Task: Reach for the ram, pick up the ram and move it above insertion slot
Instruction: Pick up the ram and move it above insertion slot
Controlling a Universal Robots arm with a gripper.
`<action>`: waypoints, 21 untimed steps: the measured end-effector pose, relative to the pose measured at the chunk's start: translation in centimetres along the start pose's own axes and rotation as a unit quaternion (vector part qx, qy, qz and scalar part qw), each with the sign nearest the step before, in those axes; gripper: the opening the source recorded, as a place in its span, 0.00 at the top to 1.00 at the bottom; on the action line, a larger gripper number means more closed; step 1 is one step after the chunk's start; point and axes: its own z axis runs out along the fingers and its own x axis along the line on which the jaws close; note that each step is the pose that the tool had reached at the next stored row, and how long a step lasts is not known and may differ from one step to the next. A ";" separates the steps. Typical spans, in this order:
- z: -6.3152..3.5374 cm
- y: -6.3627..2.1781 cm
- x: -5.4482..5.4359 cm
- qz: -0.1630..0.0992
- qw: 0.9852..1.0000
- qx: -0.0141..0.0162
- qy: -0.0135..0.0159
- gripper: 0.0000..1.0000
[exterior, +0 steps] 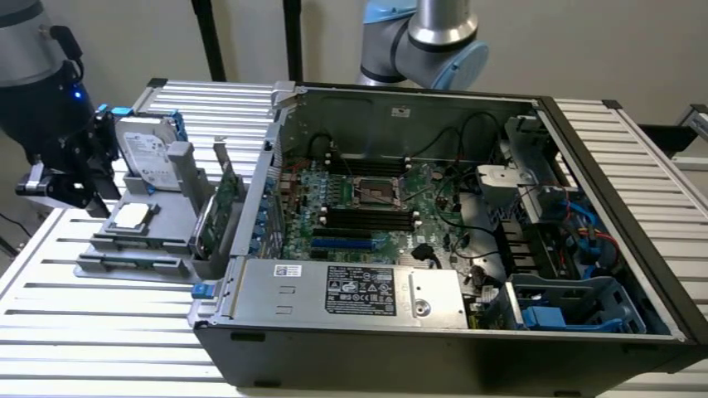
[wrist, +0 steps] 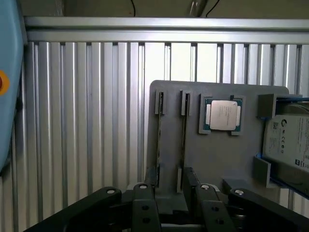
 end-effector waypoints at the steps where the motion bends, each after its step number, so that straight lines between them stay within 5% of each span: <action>1: 0.19 0.00 0.0 0.000 1.000 0.000 0.000 0.64; 21: 3.82 -0.10 0.6 0.000 1.000 0.000 0.000 0.64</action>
